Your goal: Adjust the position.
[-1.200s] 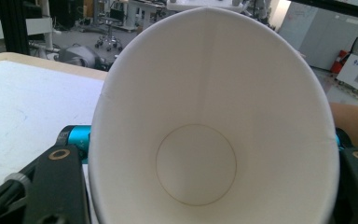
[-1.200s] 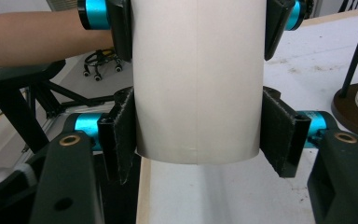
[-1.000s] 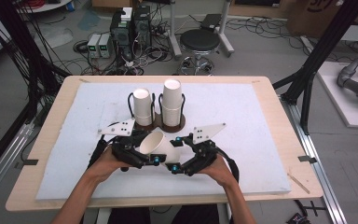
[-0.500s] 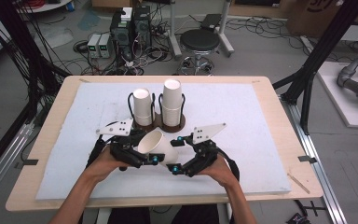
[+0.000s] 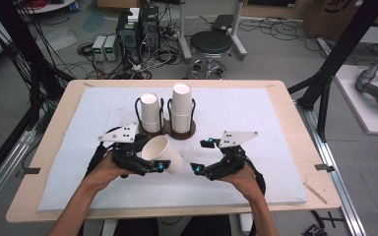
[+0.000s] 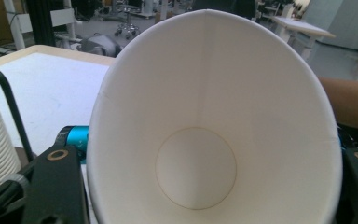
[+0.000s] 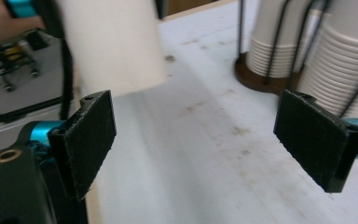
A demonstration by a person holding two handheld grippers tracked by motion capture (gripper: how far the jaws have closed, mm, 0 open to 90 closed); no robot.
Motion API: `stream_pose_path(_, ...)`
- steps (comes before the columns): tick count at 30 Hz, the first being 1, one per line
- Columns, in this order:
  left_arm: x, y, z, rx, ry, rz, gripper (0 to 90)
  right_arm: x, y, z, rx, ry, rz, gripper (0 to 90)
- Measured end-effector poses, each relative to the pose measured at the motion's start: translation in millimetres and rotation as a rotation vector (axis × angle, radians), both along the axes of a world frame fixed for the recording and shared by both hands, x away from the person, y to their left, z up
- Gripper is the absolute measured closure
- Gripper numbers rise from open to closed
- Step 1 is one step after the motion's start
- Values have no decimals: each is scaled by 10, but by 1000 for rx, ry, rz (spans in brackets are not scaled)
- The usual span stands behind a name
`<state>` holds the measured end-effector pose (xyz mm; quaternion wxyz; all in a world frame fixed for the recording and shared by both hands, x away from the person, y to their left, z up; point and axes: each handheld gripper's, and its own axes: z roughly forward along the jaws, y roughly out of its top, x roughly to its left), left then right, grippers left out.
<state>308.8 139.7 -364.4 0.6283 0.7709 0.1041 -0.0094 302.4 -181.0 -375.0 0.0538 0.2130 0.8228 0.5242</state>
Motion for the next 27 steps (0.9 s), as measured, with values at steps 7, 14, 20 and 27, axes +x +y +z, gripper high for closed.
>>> stream_pose_path(7,5,19,13,53,-19,26,296,4,-134,-19,-17,-29,-83,134)
stream_pose_path(14,1,31,43,100,-36,51,296,-2,-236,-56,-14,-53,-148,134)
stream_pose_path(20,-1,48,63,125,-47,73,296,9,-350,-100,-5,-58,-224,134)
stream_pose_path(27,0,76,64,135,-55,94,296,8,-536,-320,13,-76,-433,135)
